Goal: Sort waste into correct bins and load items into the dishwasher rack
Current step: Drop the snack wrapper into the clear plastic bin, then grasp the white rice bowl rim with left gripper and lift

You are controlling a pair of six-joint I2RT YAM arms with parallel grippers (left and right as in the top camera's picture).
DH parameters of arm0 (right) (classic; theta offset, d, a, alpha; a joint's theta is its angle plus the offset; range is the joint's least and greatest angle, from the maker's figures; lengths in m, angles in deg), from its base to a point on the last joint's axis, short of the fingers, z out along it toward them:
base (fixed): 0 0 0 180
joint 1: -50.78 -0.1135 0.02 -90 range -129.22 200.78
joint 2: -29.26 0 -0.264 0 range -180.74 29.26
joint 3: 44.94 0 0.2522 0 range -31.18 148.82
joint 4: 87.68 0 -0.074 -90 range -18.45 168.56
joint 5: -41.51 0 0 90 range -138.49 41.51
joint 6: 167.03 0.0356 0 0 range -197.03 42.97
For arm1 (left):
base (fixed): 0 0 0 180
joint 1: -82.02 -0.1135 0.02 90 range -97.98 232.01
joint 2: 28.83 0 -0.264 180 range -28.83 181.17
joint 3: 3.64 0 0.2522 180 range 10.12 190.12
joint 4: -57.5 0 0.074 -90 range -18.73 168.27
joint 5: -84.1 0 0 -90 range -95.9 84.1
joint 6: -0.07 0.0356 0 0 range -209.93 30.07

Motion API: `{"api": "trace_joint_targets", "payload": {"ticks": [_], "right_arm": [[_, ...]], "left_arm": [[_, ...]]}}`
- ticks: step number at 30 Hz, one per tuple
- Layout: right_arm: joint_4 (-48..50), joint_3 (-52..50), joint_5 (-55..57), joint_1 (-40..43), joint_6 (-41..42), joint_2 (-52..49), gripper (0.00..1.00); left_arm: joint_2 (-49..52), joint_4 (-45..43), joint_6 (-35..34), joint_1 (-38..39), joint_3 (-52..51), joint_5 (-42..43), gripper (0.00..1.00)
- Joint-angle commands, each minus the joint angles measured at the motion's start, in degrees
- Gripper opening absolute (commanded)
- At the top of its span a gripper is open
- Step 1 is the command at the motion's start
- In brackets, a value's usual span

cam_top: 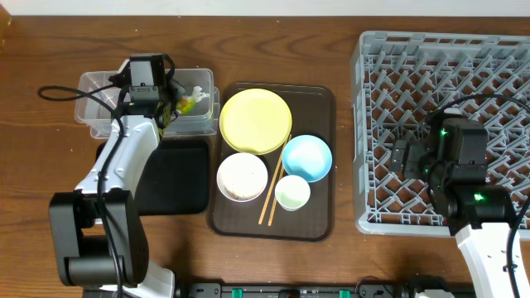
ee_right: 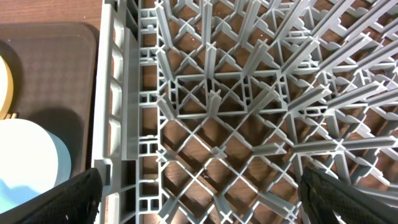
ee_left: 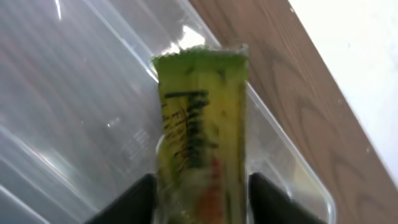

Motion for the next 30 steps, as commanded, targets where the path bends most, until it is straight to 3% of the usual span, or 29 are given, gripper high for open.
{"api": "trace_joint_targets", "payload": {"ticks": [1,4,9,19,23,30], "right_arm": [[-0.07,1.03,0.59,-0.46,-0.57,0.13,0.99],[-0.04,1.03,0.59,-0.46,-0.57,0.13,0.99],[-0.07,1.03,0.57,-0.46,-0.57,0.13,0.99],[0.96,1.03,0.55,-0.46,-0.55,0.13,0.99],[0.79,1.03,0.33,-0.46,-0.55,0.13,0.99],[0.79,1.03,0.33,-0.46,-0.55,0.13,0.99]], "left_arm": [[-0.48,-0.5,-2.49,-0.09,0.04,-0.63,0.67],[-2.43,-0.55,-0.57,-0.09,0.04,0.39,0.75],[-8.09,1.27,8.22,0.57,0.04,1.7,0.85],[-12.94,22.75,27.08,12.35,0.02,7.52,0.88],[-11.91,26.32,27.54,18.71,-1.03,7.52,0.88],[-9.31,24.94,27.3,28.11,-2.73,7.45,0.79]]}}
